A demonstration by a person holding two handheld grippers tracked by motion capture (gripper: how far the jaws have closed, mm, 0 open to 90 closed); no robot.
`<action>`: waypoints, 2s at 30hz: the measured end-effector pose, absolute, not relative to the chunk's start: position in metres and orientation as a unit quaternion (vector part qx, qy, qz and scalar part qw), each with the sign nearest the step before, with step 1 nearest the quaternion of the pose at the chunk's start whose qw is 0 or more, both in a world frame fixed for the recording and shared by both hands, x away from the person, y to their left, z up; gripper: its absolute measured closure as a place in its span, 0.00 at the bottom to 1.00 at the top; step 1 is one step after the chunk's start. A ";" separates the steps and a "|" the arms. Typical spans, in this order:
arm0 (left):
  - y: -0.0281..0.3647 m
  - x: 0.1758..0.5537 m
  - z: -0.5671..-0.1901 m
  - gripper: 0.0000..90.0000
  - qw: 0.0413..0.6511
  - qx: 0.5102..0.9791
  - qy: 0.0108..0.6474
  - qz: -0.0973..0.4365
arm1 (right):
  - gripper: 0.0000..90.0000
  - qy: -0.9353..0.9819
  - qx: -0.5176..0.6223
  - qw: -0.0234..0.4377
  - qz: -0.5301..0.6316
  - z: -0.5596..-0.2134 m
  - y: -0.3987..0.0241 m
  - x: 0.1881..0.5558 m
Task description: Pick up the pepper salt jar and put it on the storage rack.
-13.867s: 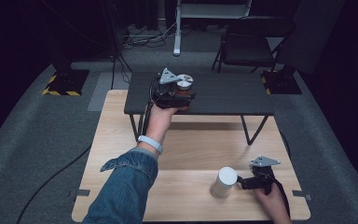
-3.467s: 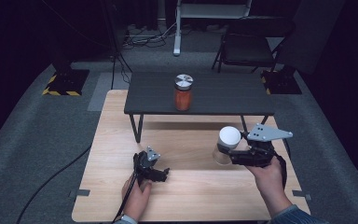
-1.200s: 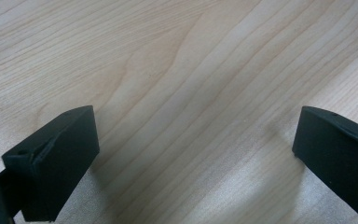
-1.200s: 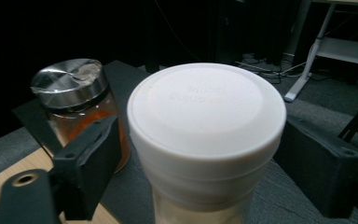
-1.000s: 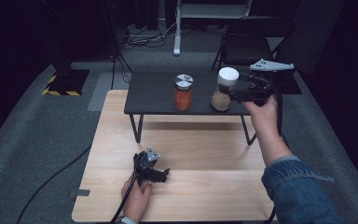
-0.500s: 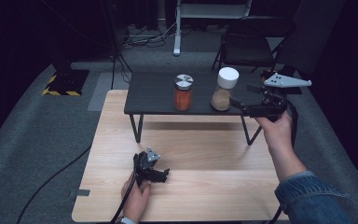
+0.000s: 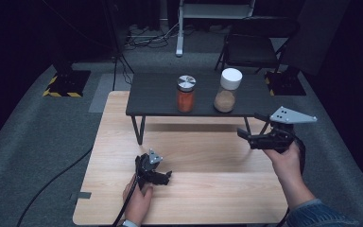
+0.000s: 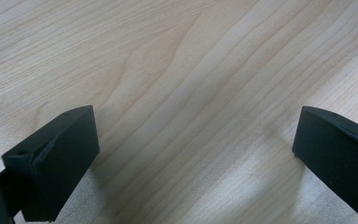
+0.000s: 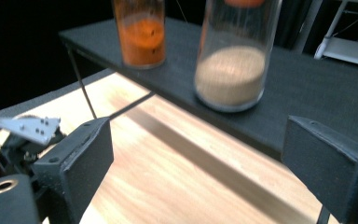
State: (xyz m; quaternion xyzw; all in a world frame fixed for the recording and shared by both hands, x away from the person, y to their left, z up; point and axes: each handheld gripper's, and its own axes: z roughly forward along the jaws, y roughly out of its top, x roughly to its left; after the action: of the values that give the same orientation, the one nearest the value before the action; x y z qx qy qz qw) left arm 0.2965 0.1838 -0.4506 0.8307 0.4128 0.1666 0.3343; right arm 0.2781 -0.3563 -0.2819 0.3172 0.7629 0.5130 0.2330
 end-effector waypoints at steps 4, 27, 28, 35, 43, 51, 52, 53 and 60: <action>0.184 0.297 -0.451 0.00 0.334 0.831 0.413 0.166 | 0.09 0.764 0.318 0.234 0.510 -0.297 -0.359 0.270; 0.184 0.297 -0.451 0.00 0.334 0.831 0.413 0.166 | 0.09 0.778 0.335 0.212 0.487 -0.376 -0.360 0.246; 0.184 0.297 -0.451 0.00 0.334 0.831 0.413 0.167 | 0.09 0.780 0.334 0.212 0.485 -0.379 -0.360 0.245; 0.184 0.297 -0.451 0.00 0.334 0.831 0.413 0.167 | 0.10 0.789 0.347 0.197 0.467 -0.395 -0.355 0.246; 0.184 0.297 -0.451 0.00 0.334 0.831 0.413 0.167 | 0.10 0.791 0.363 0.177 0.459 -0.416 -0.352 0.248; 0.184 0.296 -0.451 0.00 0.335 0.831 0.411 0.167 | 0.10 0.804 0.370 0.153 0.440 -0.434 -0.349 0.257; 0.184 0.296 -0.450 0.00 0.334 0.831 0.412 0.166 | 0.10 0.806 0.369 0.152 0.437 -0.435 -0.348 0.258; 0.184 0.296 -0.451 0.00 0.336 0.831 0.409 0.168 | 0.10 0.807 0.370 0.151 0.434 -0.436 -0.347 0.258; 0.184 0.296 -0.451 0.00 0.334 0.831 0.412 0.166 | 0.10 0.819 0.371 0.143 0.414 -0.446 -0.337 0.263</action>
State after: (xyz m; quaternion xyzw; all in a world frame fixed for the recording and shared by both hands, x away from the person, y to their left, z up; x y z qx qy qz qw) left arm 0.2964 0.1840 -0.4505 0.8313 0.4116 0.1663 0.3344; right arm 0.2629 -0.3370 -0.4459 0.3710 0.8187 0.4143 0.1432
